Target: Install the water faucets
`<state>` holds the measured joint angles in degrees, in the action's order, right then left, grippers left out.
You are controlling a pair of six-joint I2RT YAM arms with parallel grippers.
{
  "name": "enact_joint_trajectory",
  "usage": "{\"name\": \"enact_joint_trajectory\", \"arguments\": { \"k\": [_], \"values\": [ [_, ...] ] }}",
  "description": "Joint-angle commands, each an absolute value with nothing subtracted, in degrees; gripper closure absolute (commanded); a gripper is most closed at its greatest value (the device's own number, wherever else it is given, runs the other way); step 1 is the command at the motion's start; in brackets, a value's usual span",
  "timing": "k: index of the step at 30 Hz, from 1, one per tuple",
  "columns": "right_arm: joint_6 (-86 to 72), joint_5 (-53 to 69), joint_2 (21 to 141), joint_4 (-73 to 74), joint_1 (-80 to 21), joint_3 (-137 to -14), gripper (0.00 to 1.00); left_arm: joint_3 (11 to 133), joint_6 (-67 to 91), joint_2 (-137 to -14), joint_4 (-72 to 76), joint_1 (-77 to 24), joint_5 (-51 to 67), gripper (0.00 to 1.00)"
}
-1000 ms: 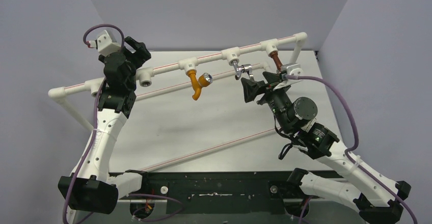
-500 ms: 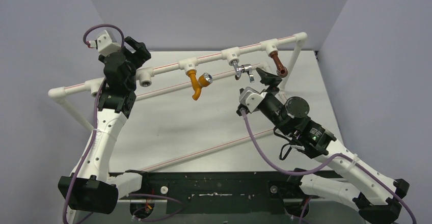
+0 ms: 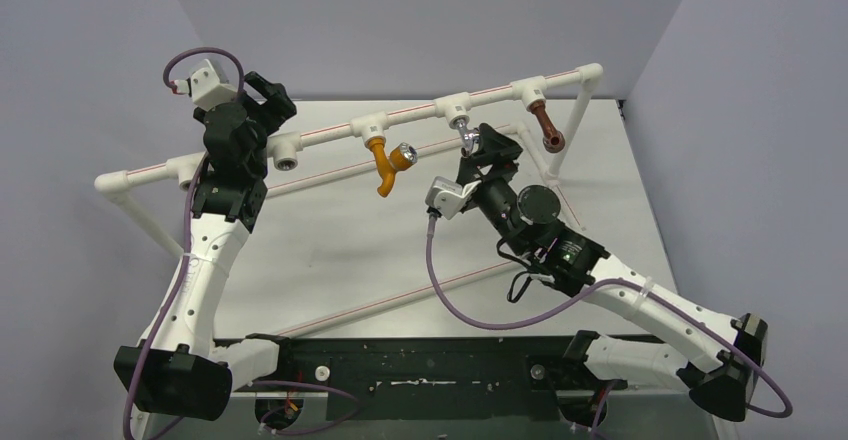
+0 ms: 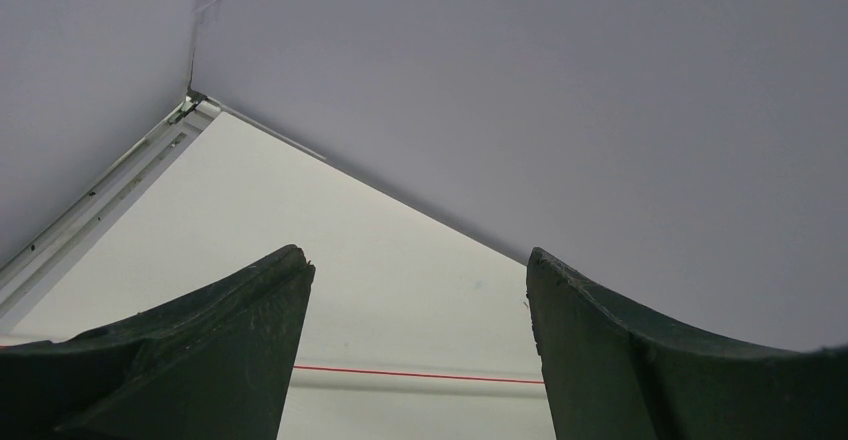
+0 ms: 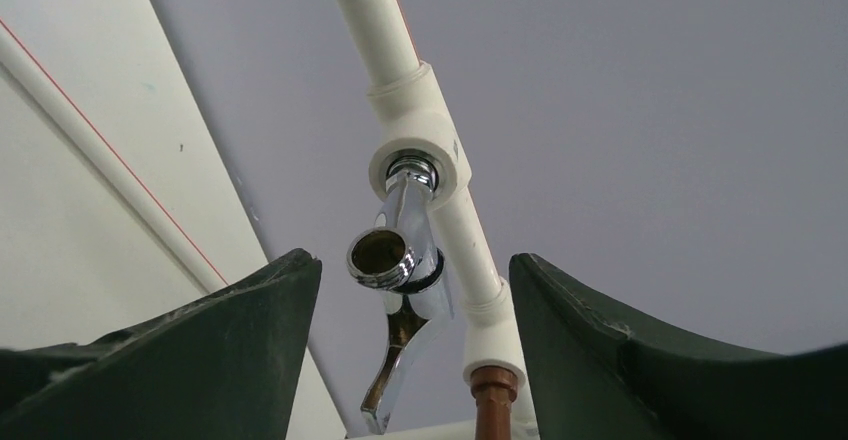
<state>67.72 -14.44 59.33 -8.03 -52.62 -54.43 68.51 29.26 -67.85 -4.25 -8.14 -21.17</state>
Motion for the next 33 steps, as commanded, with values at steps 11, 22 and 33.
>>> {"name": "enact_joint_trajectory", "arguments": {
  "k": [11, 22, 33],
  "values": [
    [68.45, -20.58, 64.07, -21.19, -52.27, -54.43, 0.56, 63.68, 28.82, -71.8, -18.64, -8.16, -20.22, 0.24],
    [54.0, -18.7, 64.31, -24.46, -51.34, -53.11, 1.0, 63.66, 28.87, -71.77, -18.64, -8.17, -20.14, 0.24],
    [13.29, -25.21, 62.49, -29.92, -51.27, -53.52, 1.0, 63.66, 28.79, -71.63, -18.68, -8.17, -20.21, 0.24]
  ]
}}
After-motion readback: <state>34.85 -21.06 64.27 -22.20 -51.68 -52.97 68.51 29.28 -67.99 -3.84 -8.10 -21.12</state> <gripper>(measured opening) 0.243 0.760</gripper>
